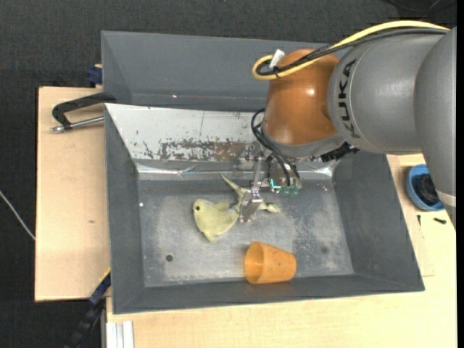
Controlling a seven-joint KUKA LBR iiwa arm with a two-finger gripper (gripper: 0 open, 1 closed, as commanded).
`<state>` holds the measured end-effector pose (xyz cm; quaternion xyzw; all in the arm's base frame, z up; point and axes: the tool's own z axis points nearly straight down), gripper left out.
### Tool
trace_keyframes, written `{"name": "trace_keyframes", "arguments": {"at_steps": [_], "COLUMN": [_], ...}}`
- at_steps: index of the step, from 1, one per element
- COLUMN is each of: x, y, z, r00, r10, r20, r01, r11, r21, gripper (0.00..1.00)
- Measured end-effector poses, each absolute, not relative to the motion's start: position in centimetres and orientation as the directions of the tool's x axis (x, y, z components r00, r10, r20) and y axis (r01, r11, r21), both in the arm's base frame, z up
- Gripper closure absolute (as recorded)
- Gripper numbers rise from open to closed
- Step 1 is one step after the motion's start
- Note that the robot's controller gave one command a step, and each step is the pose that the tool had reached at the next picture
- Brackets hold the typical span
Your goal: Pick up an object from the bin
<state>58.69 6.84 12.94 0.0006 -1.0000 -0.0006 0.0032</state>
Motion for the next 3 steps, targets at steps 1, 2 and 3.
{"name": "trace_keyframes", "arguments": {"at_steps": [1, 2, 3], "x": [58.13, 58.25, 58.31], "y": [9.32, 9.36, 9.38], "z": [7.22, 7.36, 7.44], "r00": [-0.992, -0.992, -0.993], "r10": [-0.124, -0.122, -0.121], "r20": [-0.006, -0.004, -0.002], "r01": [-0.124, -0.122, -0.121], "r11": [0.992, 0.992, 0.993], "r21": [0.001, 0.001, 0.001], "gripper": [0.00, 0.00, 0.00]}}
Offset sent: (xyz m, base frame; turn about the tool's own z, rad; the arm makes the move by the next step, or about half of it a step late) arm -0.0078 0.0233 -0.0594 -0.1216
